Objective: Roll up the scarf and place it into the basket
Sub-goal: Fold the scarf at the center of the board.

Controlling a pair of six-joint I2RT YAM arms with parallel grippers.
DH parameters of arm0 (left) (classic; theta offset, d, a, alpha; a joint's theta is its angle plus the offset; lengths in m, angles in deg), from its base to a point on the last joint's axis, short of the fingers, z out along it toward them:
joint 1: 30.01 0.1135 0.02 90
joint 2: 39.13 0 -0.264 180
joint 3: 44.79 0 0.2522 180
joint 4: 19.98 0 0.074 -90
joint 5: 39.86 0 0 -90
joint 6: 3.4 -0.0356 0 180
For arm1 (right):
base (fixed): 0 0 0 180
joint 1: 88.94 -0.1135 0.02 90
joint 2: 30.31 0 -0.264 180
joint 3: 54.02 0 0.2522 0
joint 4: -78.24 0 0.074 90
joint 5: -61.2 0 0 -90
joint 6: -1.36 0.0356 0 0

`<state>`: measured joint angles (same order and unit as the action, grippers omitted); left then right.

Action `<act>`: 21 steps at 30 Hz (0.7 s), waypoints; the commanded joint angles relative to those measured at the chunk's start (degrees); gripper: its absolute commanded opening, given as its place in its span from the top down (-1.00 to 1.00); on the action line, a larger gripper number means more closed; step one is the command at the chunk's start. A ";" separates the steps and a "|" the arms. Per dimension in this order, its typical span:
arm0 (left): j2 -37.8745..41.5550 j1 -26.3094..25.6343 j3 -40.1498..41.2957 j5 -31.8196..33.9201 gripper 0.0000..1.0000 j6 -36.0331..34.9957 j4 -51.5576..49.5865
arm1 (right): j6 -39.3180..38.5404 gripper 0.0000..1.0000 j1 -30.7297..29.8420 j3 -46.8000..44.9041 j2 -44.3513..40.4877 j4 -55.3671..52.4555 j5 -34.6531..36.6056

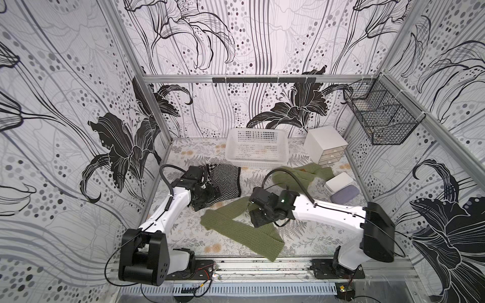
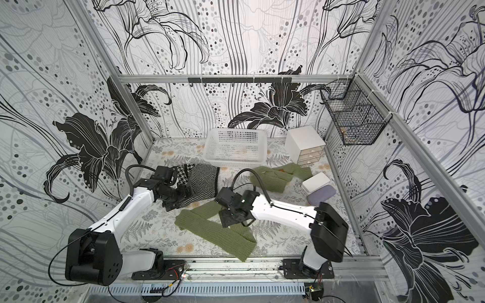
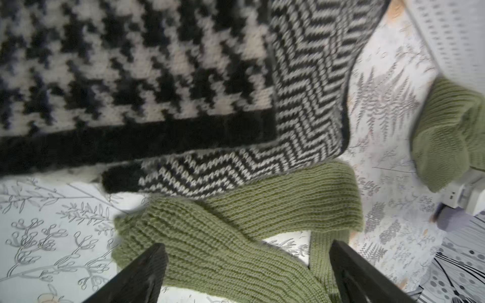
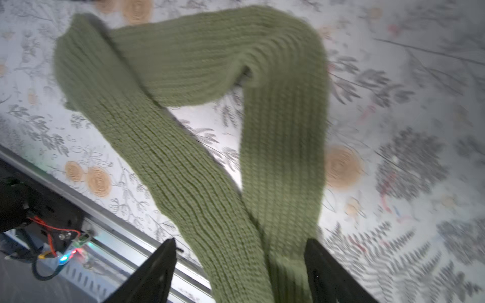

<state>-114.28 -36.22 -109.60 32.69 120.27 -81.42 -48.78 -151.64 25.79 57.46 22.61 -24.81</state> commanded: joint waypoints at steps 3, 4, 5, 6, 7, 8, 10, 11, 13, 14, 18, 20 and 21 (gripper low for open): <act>-0.38 -1.77 0.74 9.03 -0.95 1.02 -2.83 | 2.95 -0.58 -0.25 -2.01 -3.26 -2.87 4.80; -0.42 -2.38 0.93 10.32 -0.90 1.47 -3.07 | 3.15 -0.56 -0.24 -2.80 -3.88 -2.45 4.10; -0.71 -2.77 1.03 11.26 -0.83 1.95 -3.24 | 3.52 -0.53 -0.38 -3.65 -4.29 -2.32 3.65; -1.54 -3.08 0.99 12.17 -0.78 3.00 -3.74 | 4.13 -0.50 -0.46 -4.60 -4.66 -2.50 3.36; -2.52 -3.15 1.26 12.20 -0.74 3.89 -3.84 | 4.88 -0.48 -0.67 -5.28 -5.03 -2.92 3.47; -2.92 -3.18 2.04 12.05 -0.69 5.02 -3.19 | 5.56 -0.46 -0.92 -6.32 -5.46 -2.99 3.63; -3.07 -3.14 4.62 11.57 -0.50 7.64 -0.90 | 8.08 -0.40 -0.99 -8.99 -6.51 -3.04 3.91; -3.09 -3.18 5.52 12.15 -0.46 8.36 -0.05 | 9.18 -0.39 -0.94 -10.80 -7.10 -2.61 3.72; -3.80 -3.18 6.72 12.88 -0.38 9.39 0.72 | 11.92 -0.35 -1.00 -13.74 -8.15 -2.10 3.48; -4.09 -3.14 6.96 13.22 -0.34 9.58 0.87 | 12.93 -0.34 -0.97 -14.66 -8.64 -2.20 3.70; -4.31 -3.18 9.29 14.07 -0.16 11.30 2.29 | 14.24 -0.29 -1.20 -17.55 -10.82 -3.33 4.35; -4.51 -3.16 10.74 14.23 -0.03 11.97 3.82 | 13.71 -0.29 -1.26 -17.95 -11.47 -3.59 4.64; -5.04 -3.12 11.12 14.73 -0.03 12.05 4.27 | 13.27 -0.28 -1.26 -17.65 -11.61 -3.78 4.92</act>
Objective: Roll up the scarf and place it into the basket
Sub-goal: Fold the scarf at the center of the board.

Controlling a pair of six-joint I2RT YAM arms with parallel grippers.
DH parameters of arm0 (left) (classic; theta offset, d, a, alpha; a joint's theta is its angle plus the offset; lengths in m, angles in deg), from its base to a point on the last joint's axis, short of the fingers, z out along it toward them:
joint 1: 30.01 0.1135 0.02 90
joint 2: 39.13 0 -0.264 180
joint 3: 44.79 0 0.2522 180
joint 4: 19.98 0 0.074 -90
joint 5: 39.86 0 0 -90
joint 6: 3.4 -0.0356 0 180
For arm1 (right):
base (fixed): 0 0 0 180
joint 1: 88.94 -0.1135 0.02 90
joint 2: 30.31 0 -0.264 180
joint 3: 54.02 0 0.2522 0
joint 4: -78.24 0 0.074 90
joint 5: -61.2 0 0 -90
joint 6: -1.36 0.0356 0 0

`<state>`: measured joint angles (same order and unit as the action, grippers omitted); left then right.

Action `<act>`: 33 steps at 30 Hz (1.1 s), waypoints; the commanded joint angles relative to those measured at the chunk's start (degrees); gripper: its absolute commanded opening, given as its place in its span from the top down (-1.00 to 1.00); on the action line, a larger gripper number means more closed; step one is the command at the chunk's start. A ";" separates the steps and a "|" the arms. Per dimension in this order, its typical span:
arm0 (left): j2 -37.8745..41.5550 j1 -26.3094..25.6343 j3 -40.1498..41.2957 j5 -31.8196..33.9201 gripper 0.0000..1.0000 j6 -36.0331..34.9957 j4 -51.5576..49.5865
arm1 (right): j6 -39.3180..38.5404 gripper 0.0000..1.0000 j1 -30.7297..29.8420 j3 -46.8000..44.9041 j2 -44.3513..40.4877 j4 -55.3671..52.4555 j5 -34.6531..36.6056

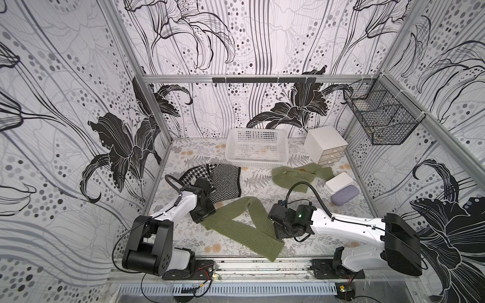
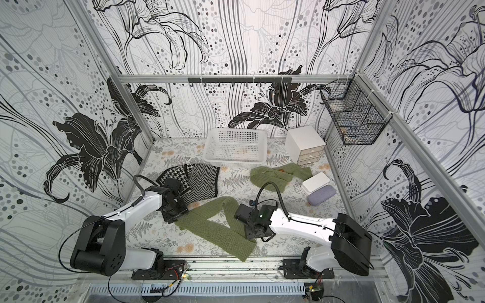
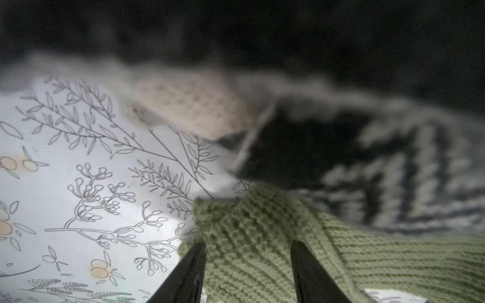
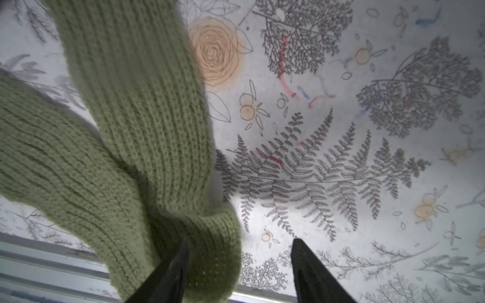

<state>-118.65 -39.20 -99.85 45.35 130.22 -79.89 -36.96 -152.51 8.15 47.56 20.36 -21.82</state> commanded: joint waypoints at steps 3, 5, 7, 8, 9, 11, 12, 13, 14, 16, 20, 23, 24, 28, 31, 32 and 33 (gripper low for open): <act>-2.24 -0.15 1.99 3.04 0.14 2.37 3.90 | 0.43 -0.29 -0.38 0.72 -1.05 -1.41 2.15; -2.03 -0.17 2.03 3.10 0.69 2.70 4.01 | 0.14 -0.29 -0.36 0.80 -0.62 -0.84 1.99; -0.47 -0.17 1.37 3.35 0.85 2.77 2.86 | 0.26 -0.29 -0.39 0.64 -0.44 -0.45 1.92; 0.70 -0.17 0.80 4.00 0.85 2.72 1.54 | 0.26 -0.29 -0.33 0.46 -0.34 -0.21 1.89; 2.15 -0.21 -0.13 4.81 0.87 2.71 -0.11 | 0.18 -0.29 -0.33 0.37 -0.35 -0.07 1.90; 4.52 -0.21 -1.37 5.24 0.60 1.96 -2.58 | -0.07 -0.29 -0.37 0.23 -0.21 -0.05 2.02; 5.43 -0.24 -2.02 4.79 0.55 1.61 -3.36 | -0.14 -0.29 -0.39 0.21 -0.02 0.01 2.10; 5.81 -0.30 -2.35 4.00 0.56 1.30 -3.50 | -0.38 -0.29 -0.33 0.28 0.16 0.16 2.07; 6.05 -0.37 -2.67 3.26 0.55 1.07 -3.59 | -0.68 -0.29 -0.33 0.40 0.39 0.33 2.16; 5.85 -0.56 -3.06 2.41 0.96 0.59 -3.57 | -1.44 -0.29 -0.35 0.72 0.94 0.68 1.99; 5.86 -0.91 -3.19 1.80 1.00 0.30 -3.50 | -2.45 -0.30 -0.35 0.95 1.33 1.46 1.64; 6.33 -1.10 -4.46 2.17 1.00 -0.43 -4.65 | -2.90 -0.30 -0.41 0.89 1.17 1.69 1.63; 6.69 -1.26 -4.75 2.10 1.00 -0.86 -4.65 | -3.18 -0.30 -0.35 0.75 1.23 2.05 1.51; 5.21 -1.20 -6.14 -0.25 0.82 -3.07 -4.87 | -4.62 -0.32 -0.38 0.92 2.81 3.30 0.35; 6.64 -1.62 -5.02 -2.05 1.00 -3.01 -2.17 | -5.17 -0.32 -0.34 1.08 4.22 4.33 -0.19; 7.24 -1.62 -5.16 -2.36 1.00 -2.88 -1.87 | -5.34 -0.32 -0.35 1.17 4.39 4.52 -0.22; 7.20 -1.61 -6.37 -2.35 1.00 -2.96 -3.12 | -5.53 -0.32 -0.41 1.12 4.32 4.81 -0.30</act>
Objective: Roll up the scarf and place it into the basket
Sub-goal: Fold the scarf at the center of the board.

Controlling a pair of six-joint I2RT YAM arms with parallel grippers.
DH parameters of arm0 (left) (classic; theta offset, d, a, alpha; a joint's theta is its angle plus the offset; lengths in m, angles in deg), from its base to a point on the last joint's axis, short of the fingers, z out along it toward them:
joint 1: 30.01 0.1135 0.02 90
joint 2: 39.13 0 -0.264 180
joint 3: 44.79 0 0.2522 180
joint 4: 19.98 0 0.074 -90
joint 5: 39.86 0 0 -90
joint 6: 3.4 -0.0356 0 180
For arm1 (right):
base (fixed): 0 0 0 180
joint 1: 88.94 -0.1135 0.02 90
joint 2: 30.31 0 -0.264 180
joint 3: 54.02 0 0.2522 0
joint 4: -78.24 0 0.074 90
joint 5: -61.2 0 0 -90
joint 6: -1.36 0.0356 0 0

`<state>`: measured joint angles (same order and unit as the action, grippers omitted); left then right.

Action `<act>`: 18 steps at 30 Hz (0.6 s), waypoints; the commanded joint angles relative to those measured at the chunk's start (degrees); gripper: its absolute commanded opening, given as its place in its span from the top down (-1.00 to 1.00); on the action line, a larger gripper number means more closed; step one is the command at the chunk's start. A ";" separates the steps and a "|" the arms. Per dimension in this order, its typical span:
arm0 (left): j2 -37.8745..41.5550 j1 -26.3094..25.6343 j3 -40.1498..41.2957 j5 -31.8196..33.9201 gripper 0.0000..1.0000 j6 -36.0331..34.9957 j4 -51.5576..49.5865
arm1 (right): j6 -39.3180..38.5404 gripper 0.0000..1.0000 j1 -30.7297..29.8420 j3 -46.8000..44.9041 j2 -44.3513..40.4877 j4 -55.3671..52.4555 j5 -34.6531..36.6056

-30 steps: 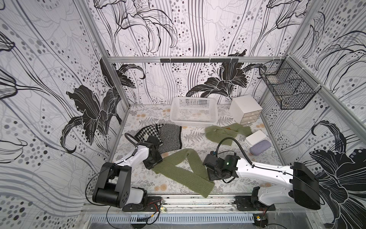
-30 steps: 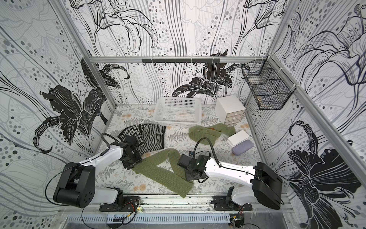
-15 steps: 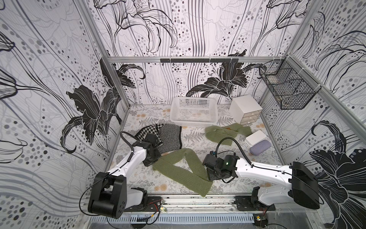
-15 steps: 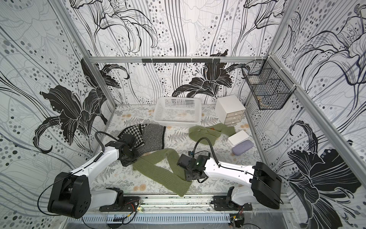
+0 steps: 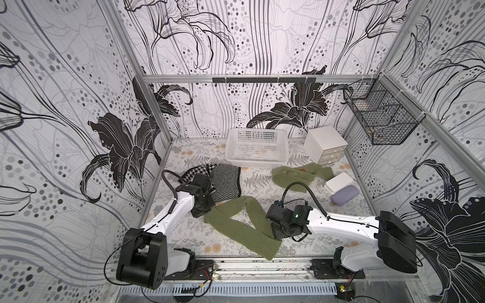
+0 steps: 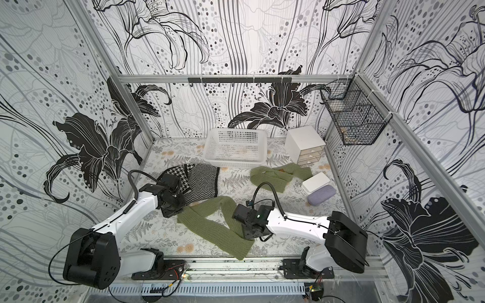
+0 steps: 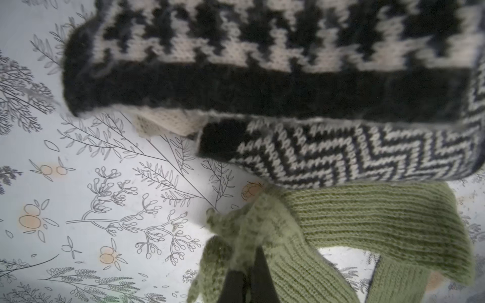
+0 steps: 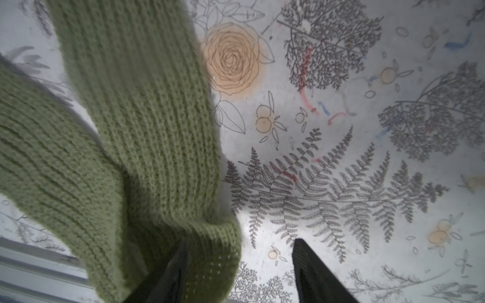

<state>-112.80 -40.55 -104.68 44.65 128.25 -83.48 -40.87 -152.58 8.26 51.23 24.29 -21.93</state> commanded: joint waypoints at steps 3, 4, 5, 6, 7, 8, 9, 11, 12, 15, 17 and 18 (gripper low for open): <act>3.64 -1.85 -4.64 0.49 1.00 -1.72 -1.76 | -2.18 -0.33 -0.30 1.07 0.51 1.27 -0.11; 4.30 -1.85 -5.26 0.66 1.00 -1.90 -2.03 | -2.47 -0.32 -0.34 1.26 0.66 1.25 -0.11; 4.34 -1.83 -5.94 -0.34 1.00 -2.51 -2.43 | -2.91 -0.33 -0.29 1.33 0.86 1.29 -0.11; 3.63 -1.76 -7.03 -0.23 0.85 -3.31 -3.89 | -3.35 -0.33 -0.28 1.57 1.10 1.54 -0.12; 2.45 -1.76 -7.95 -0.45 0.40 -4.08 -5.22 | -3.85 -0.33 -0.29 1.79 1.37 1.66 -0.11; 1.23 -1.68 -8.66 -1.38 0.67 -5.32 -6.05 | -4.40 -0.33 -0.28 2.22 1.94 1.90 -0.18; 1.46 -1.68 -8.76 0.00 1.00 -5.27 -6.43 | -5.10 -0.33 -0.21 2.80 2.70 2.00 -0.28; 4.19 -1.76 -6.87 -0.41 1.00 -4.60 -3.88 | -6.50 -0.34 -0.21 4.32 4.39 2.03 -0.37; 4.58 -1.76 -6.84 -0.11 1.00 -4.21 -3.90 | -7.11 -0.34 -0.21 5.02 5.29 2.19 -0.38; 2.98 -1.80 -8.66 -0.17 1.00 -5.32 -6.10 | -8.87 -0.34 -0.06 6.98 7.40 3.03 -0.63; 3.43 -1.85 -8.24 -0.32 1.00 -5.39 -5.58 | -9.84 -0.34 0.73 8.01 9.12 4.41 -1.51; 3.40 -1.86 -8.25 -0.76 0.72 -5.38 -5.52 | -10.48 -0.34 0.95 8.75 9.77 5.05 -1.69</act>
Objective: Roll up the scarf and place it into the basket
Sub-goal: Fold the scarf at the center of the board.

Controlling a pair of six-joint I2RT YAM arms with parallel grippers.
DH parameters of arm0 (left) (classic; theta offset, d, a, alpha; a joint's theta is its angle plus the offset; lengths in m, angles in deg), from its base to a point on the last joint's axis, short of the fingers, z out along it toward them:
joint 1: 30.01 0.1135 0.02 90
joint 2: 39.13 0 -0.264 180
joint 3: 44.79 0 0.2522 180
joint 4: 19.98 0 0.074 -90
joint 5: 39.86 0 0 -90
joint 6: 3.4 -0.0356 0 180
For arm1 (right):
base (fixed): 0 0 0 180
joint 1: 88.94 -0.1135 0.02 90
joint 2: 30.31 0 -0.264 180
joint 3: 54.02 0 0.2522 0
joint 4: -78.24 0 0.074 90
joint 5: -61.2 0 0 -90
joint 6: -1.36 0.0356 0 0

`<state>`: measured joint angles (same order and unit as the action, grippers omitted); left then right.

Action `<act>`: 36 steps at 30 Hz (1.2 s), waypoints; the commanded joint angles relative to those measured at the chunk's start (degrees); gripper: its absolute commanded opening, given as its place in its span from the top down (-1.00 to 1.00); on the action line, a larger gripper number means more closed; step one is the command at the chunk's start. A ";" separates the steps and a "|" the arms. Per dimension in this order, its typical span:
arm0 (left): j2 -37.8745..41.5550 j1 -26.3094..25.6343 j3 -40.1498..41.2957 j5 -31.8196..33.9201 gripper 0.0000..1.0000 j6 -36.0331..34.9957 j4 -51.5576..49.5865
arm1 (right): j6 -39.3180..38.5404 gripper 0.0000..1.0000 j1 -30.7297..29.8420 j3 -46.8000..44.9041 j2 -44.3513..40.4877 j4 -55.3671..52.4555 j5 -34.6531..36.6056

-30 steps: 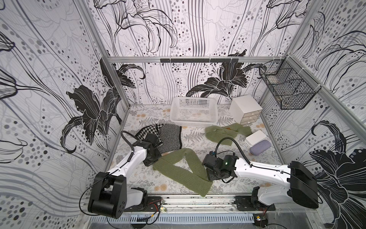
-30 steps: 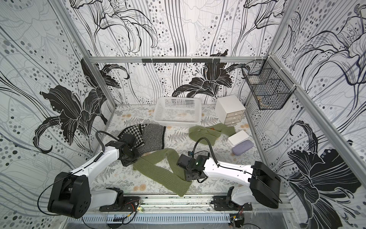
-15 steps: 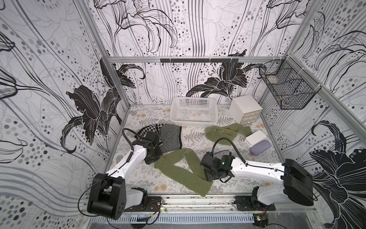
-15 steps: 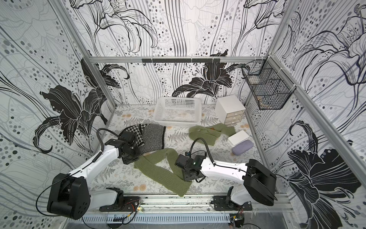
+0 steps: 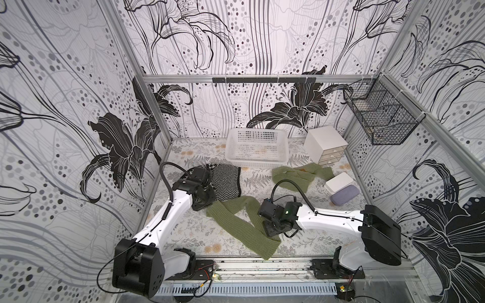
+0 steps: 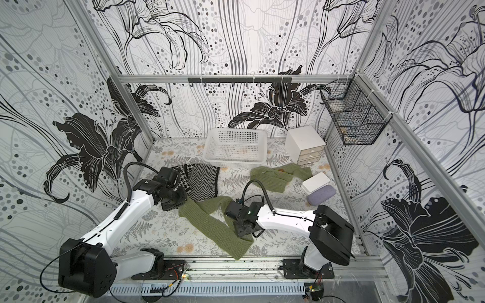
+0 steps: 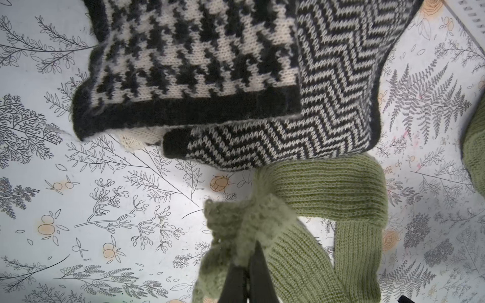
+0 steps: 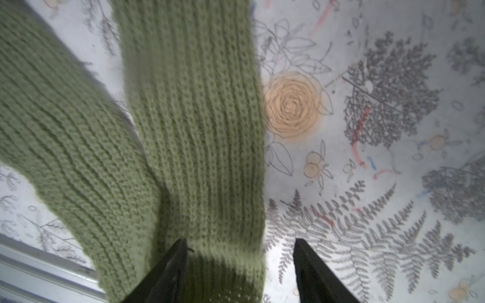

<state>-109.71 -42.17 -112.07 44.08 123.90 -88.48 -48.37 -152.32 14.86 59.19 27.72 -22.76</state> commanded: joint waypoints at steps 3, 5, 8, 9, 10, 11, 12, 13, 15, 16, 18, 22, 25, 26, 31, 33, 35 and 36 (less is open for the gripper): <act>-1.94 -0.23 -1.97 4.15 0.29 -1.53 -3.73 | -6.06 -0.34 2.08 5.14 4.48 5.41 -1.78; -2.51 -0.25 -1.69 6.92 1.00 -1.18 -3.30 | -8.32 -0.34 3.94 8.54 8.56 7.10 -3.25; -2.46 -0.15 -0.86 6.16 1.00 -0.77 0.33 | -10.42 -0.34 6.06 14.52 15.23 5.59 -4.54; -3.34 -0.25 -1.54 6.18 1.00 -0.66 0.01 | -10.75 -0.33 6.56 15.95 17.11 5.04 -5.17; -4.29 -0.23 -1.98 6.09 1.00 -0.75 -0.02 | -10.89 -0.33 6.68 16.95 18.84 4.73 -5.34; -5.22 -0.26 -2.12 5.47 0.94 -0.90 0.07 | -10.86 -0.32 6.69 17.51 20.10 4.64 -5.42; -5.79 -0.23 -2.12 5.14 0.57 -1.03 0.12 | -10.42 -0.32 6.76 17.93 21.11 4.22 -5.43; -6.62 -0.45 -1.84 4.68 0.47 -1.36 0.18 | -9.73 -0.32 6.94 18.49 22.19 3.22 -4.91; -7.91 -0.80 -0.89 4.22 0.46 -1.28 0.82 | -8.89 -0.32 7.33 18.40 23.22 2.29 -3.70; -8.55 -1.00 -0.19 4.22 0.44 -0.91 1.48 | -8.36 -0.31 7.92 17.92 23.52 1.97 -3.45; -9.59 -1.14 0.63 5.21 0.35 0.44 2.54 | -8.06 -0.31 8.91 17.12 23.65 1.30 -2.34; -10.10 -1.20 0.84 10.51 0.22 2.09 4.91 | -9.38 -0.31 10.11 16.17 22.60 1.46 -1.60; -12.44 -1.25 -0.48 13.72 0.05 3.38 5.36 | -10.05 -0.31 10.29 16.50 22.61 1.24 -1.47; -13.08 -1.22 -0.46 14.09 0.05 3.75 6.11 | -10.04 -0.31 10.29 16.52 22.65 1.37 -1.47; -15.32 -1.24 0.55 16.91 0.05 6.63 10.47 | -9.97 -0.31 10.29 15.86 22.46 1.95 -1.91; -15.72 -1.24 1.42 18.46 0.10 7.29 12.60 | -10.05 -0.31 10.29 15.51 22.30 2.03 -1.88; -16.43 -1.13 1.77 19.67 0.43 7.74 13.84 | -10.13 -0.31 10.33 15.22 22.22 2.06 -1.74; -16.72 -1.13 1.75 20.38 0.75 8.08 13.88 | -10.26 -0.31 10.30 14.95 22.11 1.98 -1.58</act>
<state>-125.54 -43.20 -110.97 60.06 129.87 -78.23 -58.12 -142.22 32.58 80.32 33.30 -24.62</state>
